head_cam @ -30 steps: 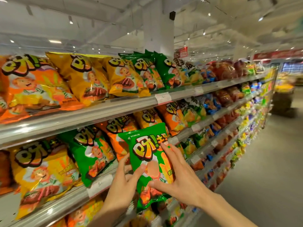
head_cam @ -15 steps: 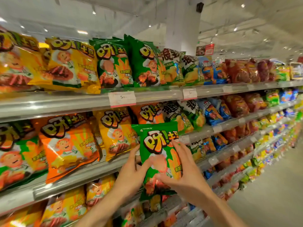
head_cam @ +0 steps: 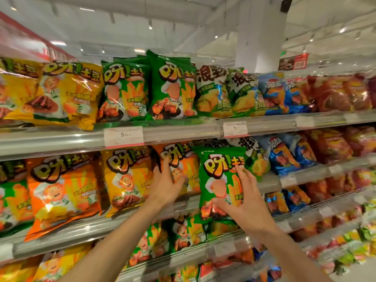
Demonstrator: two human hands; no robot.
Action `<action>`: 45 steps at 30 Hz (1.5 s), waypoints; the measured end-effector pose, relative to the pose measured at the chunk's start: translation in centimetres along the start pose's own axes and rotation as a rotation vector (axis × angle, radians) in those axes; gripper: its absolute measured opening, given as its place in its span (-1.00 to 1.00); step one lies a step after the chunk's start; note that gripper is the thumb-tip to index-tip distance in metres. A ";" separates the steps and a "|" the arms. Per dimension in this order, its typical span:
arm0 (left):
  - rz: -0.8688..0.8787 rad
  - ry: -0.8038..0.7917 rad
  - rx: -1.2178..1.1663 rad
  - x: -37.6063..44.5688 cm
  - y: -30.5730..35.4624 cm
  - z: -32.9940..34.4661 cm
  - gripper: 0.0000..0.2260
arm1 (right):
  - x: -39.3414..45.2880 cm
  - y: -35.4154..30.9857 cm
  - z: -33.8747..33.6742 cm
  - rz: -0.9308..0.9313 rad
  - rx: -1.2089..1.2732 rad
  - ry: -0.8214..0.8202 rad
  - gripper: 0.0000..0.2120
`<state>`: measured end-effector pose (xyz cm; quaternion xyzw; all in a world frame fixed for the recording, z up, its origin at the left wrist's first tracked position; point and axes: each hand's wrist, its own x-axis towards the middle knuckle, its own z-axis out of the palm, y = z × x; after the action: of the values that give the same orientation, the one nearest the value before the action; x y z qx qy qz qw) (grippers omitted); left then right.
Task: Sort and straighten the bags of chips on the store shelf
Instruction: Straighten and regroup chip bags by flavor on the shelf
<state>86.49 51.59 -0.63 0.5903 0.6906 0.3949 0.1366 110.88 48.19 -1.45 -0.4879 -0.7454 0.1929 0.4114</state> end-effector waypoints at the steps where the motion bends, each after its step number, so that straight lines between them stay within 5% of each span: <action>1: -0.012 0.002 0.012 0.3 0.2 0.2 -0.26 | 0.3 0.4 -0.2 -0.006 -0.002 0.001 0.00; 19: 0.157 0.023 -0.118 -1.4 2.1 -1.9 -0.25 | 3.7 6.2 -3.7 -0.034 -0.059 0.055 0.04; 26: 0.152 -0.043 -0.069 -4.2 -1.9 -8.8 -0.25 | 7.5 3.4 1.1 -0.133 -0.060 -0.010 0.06; 36: 0.118 0.071 -0.021 -9.3 -5.3 -15.5 -0.26 | 11.8 -0.9 10.3 -0.193 -0.036 -0.073 0.06; 45: 0.114 0.127 0.014 -10.3 -7.1 -17.2 -0.25 | 11.6 -0.4 12.0 -0.237 -0.365 -0.013 0.01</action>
<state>72.94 35.53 2.62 0.6035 0.6658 0.4338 0.0655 98.90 59.68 -3.27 -0.4620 -0.8226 0.0084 0.3313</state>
